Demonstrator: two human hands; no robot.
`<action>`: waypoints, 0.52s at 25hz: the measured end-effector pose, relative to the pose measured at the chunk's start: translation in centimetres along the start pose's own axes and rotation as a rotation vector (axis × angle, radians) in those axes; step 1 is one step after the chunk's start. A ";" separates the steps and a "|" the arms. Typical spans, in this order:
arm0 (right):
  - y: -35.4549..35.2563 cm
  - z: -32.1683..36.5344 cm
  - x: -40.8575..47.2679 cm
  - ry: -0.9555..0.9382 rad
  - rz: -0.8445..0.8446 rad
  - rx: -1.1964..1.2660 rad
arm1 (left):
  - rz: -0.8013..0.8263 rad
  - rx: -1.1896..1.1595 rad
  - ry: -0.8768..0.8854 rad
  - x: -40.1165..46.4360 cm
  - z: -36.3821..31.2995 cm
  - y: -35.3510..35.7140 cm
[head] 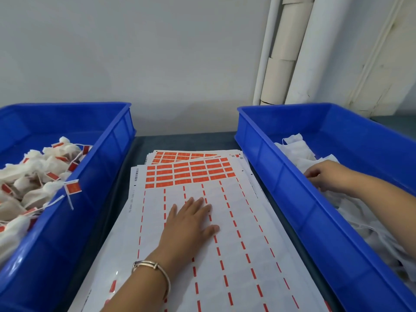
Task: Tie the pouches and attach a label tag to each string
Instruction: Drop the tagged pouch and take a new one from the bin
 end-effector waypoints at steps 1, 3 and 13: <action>-0.6 0.3 -0.3 -0.012 -0.041 0.028 | -0.010 -0.007 0.002 -0.1 0.0 -0.1; -2.4 0.7 -1.4 -0.042 -0.128 0.154 | -0.019 -0.021 0.001 -0.2 0.1 -0.1; -7.1 13.9 -9.4 -0.489 -0.488 0.439 | -0.053 -0.110 -0.007 -0.1 0.2 -0.3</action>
Point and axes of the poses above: each hand's wrist, its own x-axis towards the middle knuckle, its own y-axis out of the palm, z = x × y, the point moved 9 cm from there along x, towards the middle knuckle, and after that the axes turned 11 degrees about z, right-handed, at the moved point
